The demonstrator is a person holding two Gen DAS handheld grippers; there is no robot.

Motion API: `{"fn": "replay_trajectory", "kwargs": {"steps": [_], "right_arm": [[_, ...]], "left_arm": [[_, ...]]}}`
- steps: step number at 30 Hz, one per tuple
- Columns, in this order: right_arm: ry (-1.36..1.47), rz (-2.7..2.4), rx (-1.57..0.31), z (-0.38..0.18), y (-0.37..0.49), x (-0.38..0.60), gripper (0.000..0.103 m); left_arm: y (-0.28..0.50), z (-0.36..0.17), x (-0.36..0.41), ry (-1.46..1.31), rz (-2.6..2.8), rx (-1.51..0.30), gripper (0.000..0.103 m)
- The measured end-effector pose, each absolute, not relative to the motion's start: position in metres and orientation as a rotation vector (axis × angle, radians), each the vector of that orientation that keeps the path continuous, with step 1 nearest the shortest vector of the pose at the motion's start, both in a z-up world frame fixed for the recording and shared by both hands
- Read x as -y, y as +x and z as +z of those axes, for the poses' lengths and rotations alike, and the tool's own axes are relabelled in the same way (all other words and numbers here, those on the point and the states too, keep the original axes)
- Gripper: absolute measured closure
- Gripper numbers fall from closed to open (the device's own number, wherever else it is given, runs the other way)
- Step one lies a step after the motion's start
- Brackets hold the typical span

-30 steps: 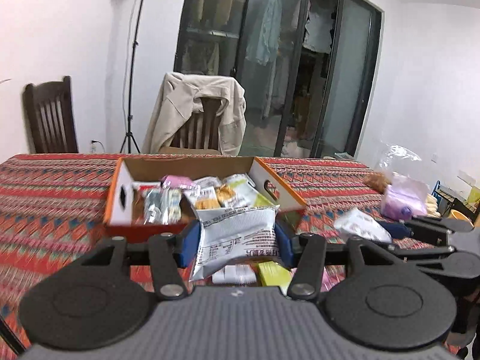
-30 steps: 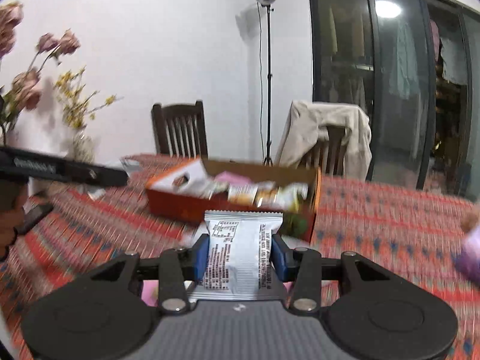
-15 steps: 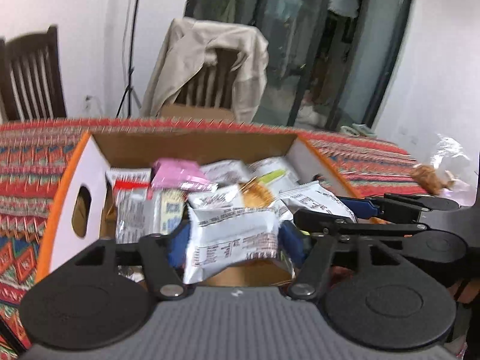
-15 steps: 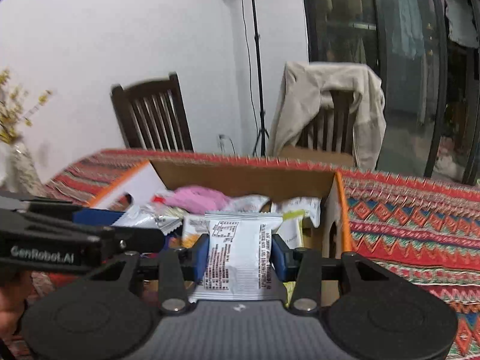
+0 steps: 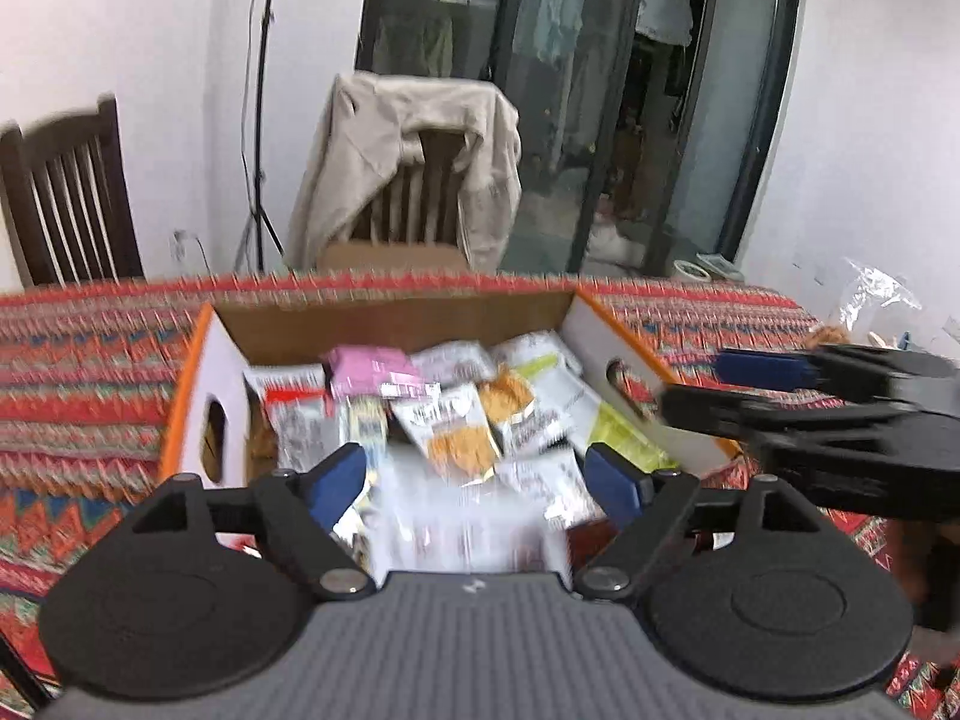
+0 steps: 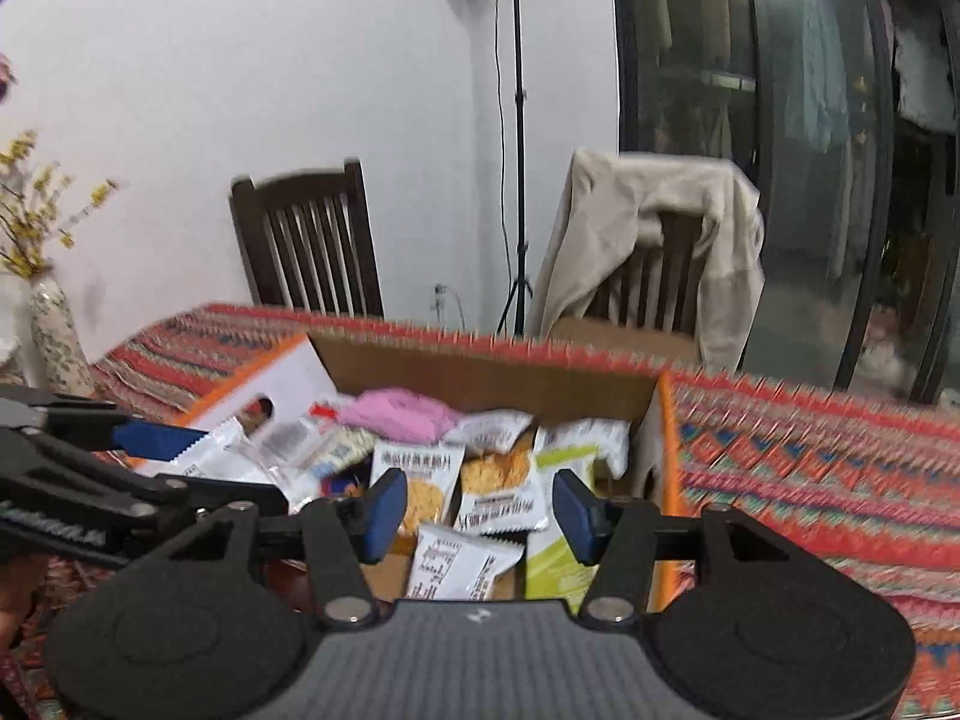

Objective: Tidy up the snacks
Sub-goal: 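Move both tools back toward the snack pile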

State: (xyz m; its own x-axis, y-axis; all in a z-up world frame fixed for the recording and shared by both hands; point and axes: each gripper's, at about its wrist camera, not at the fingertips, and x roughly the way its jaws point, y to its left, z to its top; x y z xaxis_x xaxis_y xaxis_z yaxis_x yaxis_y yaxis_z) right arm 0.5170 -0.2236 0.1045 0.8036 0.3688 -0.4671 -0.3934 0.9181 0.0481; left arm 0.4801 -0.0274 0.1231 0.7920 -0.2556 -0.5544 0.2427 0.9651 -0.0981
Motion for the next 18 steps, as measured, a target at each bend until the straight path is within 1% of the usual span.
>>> {"fn": "replay_trajectory", "kwargs": {"steps": [2,4,5,6,8,11,14,15,17,18], "right_arm": [[-0.057,0.403,-0.447,0.122,0.495,0.232,0.046],[-0.058,0.394,-0.406,0.137,0.475,0.242,0.039],[-0.055,0.382,-0.386,0.143,0.465,0.247,0.037],[-0.045,0.366,-0.379,0.146,0.459,0.252,0.035],[-0.022,0.354,-0.384,0.149,0.445,0.261,0.035],[-0.011,0.365,-0.373,0.146,0.412,0.275,0.034],[-0.022,0.363,-0.383,0.131,0.376,0.287,0.029],[-0.021,0.363,-0.391,0.124,0.363,0.290,0.026],[-0.028,0.368,-0.400,0.112,0.340,0.295,0.026],[-0.032,0.373,-0.400,0.106,0.325,0.296,0.026]], "left_arm": [[0.482,0.134,0.037,0.013,-0.251,-0.560,0.021],[0.494,0.135,0.046,0.051,-0.241,-0.517,0.018],[0.503,0.131,0.049,0.067,-0.237,-0.529,0.016],[0.509,0.127,0.052,0.092,-0.201,-0.569,0.016],[0.502,0.125,0.054,0.093,-0.157,-0.604,0.016],[0.455,0.133,0.051,0.095,-0.243,-0.546,0.014],[0.397,0.141,0.041,0.051,-0.217,-0.484,0.008],[0.375,0.143,0.037,0.035,-0.214,-0.470,0.008],[0.333,0.144,0.034,0.025,-0.194,-0.449,0.007],[0.309,0.142,0.032,0.016,-0.187,-0.431,0.004]]}}
